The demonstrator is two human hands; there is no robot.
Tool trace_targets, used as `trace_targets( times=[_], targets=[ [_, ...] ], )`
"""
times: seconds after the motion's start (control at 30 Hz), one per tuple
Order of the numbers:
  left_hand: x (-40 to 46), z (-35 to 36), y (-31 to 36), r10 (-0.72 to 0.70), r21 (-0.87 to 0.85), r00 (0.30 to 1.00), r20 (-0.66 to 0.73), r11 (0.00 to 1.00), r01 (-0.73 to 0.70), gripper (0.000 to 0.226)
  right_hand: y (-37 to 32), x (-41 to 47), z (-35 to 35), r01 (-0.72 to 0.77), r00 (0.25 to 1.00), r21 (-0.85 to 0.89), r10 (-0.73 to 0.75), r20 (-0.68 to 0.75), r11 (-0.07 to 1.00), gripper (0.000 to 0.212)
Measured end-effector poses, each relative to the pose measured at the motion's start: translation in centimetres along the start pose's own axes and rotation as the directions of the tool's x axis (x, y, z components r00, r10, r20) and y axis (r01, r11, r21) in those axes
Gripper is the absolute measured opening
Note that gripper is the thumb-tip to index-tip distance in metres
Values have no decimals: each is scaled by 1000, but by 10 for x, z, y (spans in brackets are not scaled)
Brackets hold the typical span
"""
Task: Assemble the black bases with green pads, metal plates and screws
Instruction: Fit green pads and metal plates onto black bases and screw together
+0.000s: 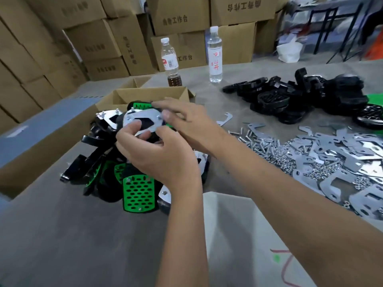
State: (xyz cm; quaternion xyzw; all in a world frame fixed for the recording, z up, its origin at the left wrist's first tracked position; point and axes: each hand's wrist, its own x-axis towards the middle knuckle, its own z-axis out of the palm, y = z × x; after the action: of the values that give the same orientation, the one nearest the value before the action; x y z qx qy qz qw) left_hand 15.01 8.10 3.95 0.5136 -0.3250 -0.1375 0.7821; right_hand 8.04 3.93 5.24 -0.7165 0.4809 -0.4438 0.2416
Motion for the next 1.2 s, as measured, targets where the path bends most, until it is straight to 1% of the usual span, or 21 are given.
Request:
trace_targets(
  times=[0.1,0.17,0.27,0.33,0.43,0.5,0.53,0.6,0.67,0.73,0.77,0.8,0.83,0.87,0.93,0.97,1.03,1.1,1.13,1.17,1.2],
  targets=[
    [-33,19,4,64,-15,991,120,998,-63,26,26,-20,-28,-153,963,53,161,-218,987,27],
    [-58,35,3,39,-12,965,258,999,-37,22,48,-35,-50,-249,917,7,238,-319,968,22],
    [-94,61,-5,-106,46,893,437,994,95,24,87,-55,-89,-445,833,-223,309,-459,867,19],
    [-113,73,-12,-203,121,838,506,979,164,26,112,-61,-114,-544,807,-460,290,-514,701,21],
    [-135,89,-23,-325,205,770,549,946,252,24,142,-57,-144,-557,829,-687,257,-497,468,51],
    [-143,98,-29,-382,232,748,543,924,304,23,152,-46,-157,-458,885,-783,295,-360,421,78],
    [-146,103,-31,-410,245,738,537,912,329,22,156,-40,-161,-402,902,-813,332,-275,421,84],
    [-151,109,-32,-452,260,715,533,892,370,21,160,-32,-164,-333,912,-839,372,-172,430,79],
    [-151,112,-35,-478,284,697,535,878,384,22,161,-33,-166,-312,932,-846,313,-184,433,60],
    [-146,115,-40,-529,285,659,535,847,448,19,161,-42,-166,-299,952,-816,211,-221,494,45],
    [-144,117,-42,-583,261,608,538,802,537,15,159,-51,-167,-300,954,-761,163,-253,574,41],
    [-141,118,-41,-649,218,523,553,719,660,9,155,-62,-168,-308,943,-666,124,-310,680,38],
    [-139,118,-39,-704,178,417,576,605,776,6,150,-74,-171,-300,919,-540,86,-384,787,34],
    [-139,118,-37,-729,170,315,608,507,845,15,143,-90,-175,-269,889,-414,58,-454,870,31],
    [-142,119,-31,-697,221,176,695,441,870,35,130,-123,-186,-195,866,-219,63,-495,956,27],
    [-145,119,-26,-669,248,120,733,427,869,40,126,-139,-194,-176,884,-151,89,-458,973,27],
    [-153,118,-16,-645,289,37,764,393,873,34,121,-167,-215,-202,927,-1,191,-322,979,24],
    [-165,116,-4,-653,364,-23,757,394,844,14,121,-188,-236,-272,904,130,300,-304,953,13],
    [-173,114,1,-655,406,-46,754,410,816,5,126,-197,-248,-334,849,97,344,-402,937,10],
    [-181,112,3,-656,438,-56,753,435,787,6,135,-203,-260,-452,771,-62,355,-529,890,9],
    [-190,110,6,-657,462,-62,751,456,761,13,143,-210,-272,-617,701,-309,325,-635,724,20]
  ],
)
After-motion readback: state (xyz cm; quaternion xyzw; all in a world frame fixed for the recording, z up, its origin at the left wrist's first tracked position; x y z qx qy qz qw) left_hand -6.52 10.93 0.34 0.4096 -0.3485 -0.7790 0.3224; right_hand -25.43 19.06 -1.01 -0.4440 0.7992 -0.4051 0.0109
